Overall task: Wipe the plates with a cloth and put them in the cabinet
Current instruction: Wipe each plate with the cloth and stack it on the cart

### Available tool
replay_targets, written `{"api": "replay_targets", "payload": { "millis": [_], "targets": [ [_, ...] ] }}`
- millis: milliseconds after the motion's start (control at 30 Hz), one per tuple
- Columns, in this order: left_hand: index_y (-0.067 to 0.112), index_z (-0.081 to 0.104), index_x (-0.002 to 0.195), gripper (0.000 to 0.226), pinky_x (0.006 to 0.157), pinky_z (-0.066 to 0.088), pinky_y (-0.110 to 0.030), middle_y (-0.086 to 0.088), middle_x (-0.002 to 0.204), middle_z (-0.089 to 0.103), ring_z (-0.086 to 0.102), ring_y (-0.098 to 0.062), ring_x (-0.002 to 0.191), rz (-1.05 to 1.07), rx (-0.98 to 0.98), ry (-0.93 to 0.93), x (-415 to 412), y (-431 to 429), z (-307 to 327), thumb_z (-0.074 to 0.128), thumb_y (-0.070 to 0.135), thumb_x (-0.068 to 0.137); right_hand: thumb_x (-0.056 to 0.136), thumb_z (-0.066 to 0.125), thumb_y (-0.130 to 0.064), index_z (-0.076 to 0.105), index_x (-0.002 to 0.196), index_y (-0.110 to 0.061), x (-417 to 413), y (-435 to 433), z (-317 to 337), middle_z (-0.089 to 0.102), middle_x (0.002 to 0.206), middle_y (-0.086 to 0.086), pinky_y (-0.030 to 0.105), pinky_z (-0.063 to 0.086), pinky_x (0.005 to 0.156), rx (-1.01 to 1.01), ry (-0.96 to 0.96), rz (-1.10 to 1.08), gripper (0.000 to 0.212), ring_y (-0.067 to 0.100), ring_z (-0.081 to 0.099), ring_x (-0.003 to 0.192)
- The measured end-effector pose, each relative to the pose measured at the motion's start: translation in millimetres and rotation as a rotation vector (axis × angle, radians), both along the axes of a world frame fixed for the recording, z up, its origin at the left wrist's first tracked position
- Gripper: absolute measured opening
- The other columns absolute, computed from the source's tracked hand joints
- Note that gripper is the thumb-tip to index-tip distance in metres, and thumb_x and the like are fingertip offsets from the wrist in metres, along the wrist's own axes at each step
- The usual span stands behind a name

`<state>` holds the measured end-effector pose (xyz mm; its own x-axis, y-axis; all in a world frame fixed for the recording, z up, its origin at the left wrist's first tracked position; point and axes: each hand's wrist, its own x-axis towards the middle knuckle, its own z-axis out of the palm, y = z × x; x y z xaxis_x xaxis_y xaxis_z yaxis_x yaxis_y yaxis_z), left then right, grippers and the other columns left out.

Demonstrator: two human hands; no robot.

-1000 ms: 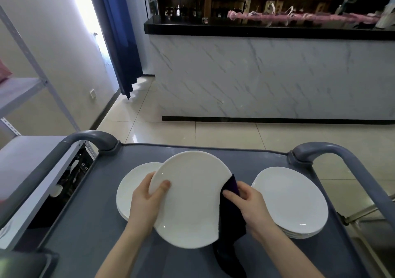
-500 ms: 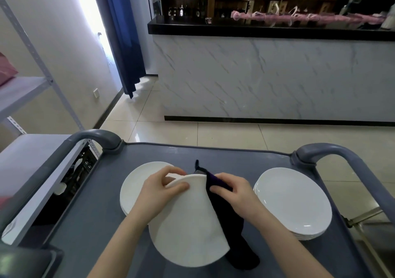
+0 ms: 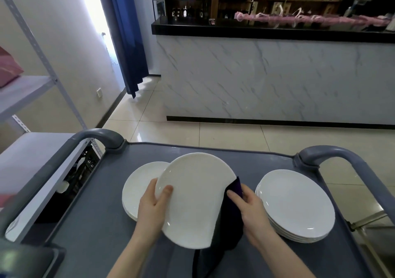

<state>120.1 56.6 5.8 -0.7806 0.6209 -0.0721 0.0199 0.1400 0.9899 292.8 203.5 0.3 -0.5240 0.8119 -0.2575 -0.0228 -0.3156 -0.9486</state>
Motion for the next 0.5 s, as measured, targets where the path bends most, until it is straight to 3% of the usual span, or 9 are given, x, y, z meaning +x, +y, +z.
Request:
{"api": "replay_targets", "payload": {
  "millis": [67, 167, 267, 333, 433, 500],
  "targets": [
    [0.049, 0.063, 0.096, 0.01, 0.07, 0.05, -0.026, 0.017, 0.095, 0.072, 0.067, -0.003, 0.084, -0.125, -0.067, 0.091, -12, -1, 8, 0.058, 0.045, 0.089, 0.09, 0.065, -0.005, 0.07, 0.102, -0.01, -3, 14, 16, 0.076, 0.094, 0.006, 0.028, 0.056, 0.076, 0.179, -0.089, 0.087, 0.013, 0.017, 0.069, 0.089],
    [0.043, 0.063, 0.099, 0.015, 0.068, 0.049, -0.02, 0.014, 0.09, 0.071, 0.066, -0.005, 0.08, -0.281, -0.14, 0.23, -25, 2, 20, 0.057, 0.05, 0.087, 0.088, 0.07, -0.01, 0.07, 0.094, -0.014, -11, 30, 38, 0.073, 0.089, 0.004, 0.033, 0.051, 0.081, 0.448, -0.242, 0.251, 0.007, 0.015, 0.065, 0.086],
    [0.037, 0.061, 0.094, 0.008, 0.063, 0.043, -0.017, 0.008, 0.08, 0.065, 0.059, -0.008, 0.072, -0.449, -0.236, 0.458, -27, 8, 25, 0.063, 0.045, 0.094, 0.086, 0.073, -0.022, 0.07, 0.092, -0.029, -26, 26, 51, 0.07, 0.086, -0.013, 0.025, 0.048, 0.083, 0.651, -0.359, 0.498, 0.01, 0.004, 0.064, 0.086],
    [0.034, 0.064, 0.096, 0.005, 0.062, 0.04, -0.019, 0.007, 0.075, 0.063, 0.056, -0.011, 0.07, -0.498, -0.27, 0.573, -22, 12, 24, 0.065, 0.039, 0.096, 0.086, 0.072, -0.028, 0.07, 0.095, -0.032, -35, 19, 52, 0.07, 0.088, -0.015, 0.026, 0.049, 0.084, 0.749, -0.42, 0.625, 0.01, 0.002, 0.063, 0.087],
    [0.043, 0.069, 0.101, 0.011, 0.069, 0.044, -0.015, 0.017, 0.083, 0.069, 0.063, -0.005, 0.082, -0.428, -0.195, 0.475, -19, 6, 20, 0.066, 0.033, 0.097, 0.088, 0.069, -0.028, 0.069, 0.095, -0.028, -34, 18, 51, 0.071, 0.087, -0.009, 0.033, 0.05, 0.084, 0.757, -0.414, 0.582, 0.007, 0.01, 0.064, 0.088],
    [0.043, 0.069, 0.1, 0.008, 0.071, 0.045, -0.012, 0.016, 0.091, 0.071, 0.065, -0.003, 0.087, -0.326, -0.122, 0.372, -20, -2, 19, 0.065, 0.037, 0.096, 0.089, 0.069, -0.022, 0.07, 0.096, -0.023, -24, 23, 49, 0.072, 0.088, -0.007, 0.029, 0.049, 0.083, 0.655, -0.344, 0.484, 0.007, 0.011, 0.065, 0.087]
  ]
}}
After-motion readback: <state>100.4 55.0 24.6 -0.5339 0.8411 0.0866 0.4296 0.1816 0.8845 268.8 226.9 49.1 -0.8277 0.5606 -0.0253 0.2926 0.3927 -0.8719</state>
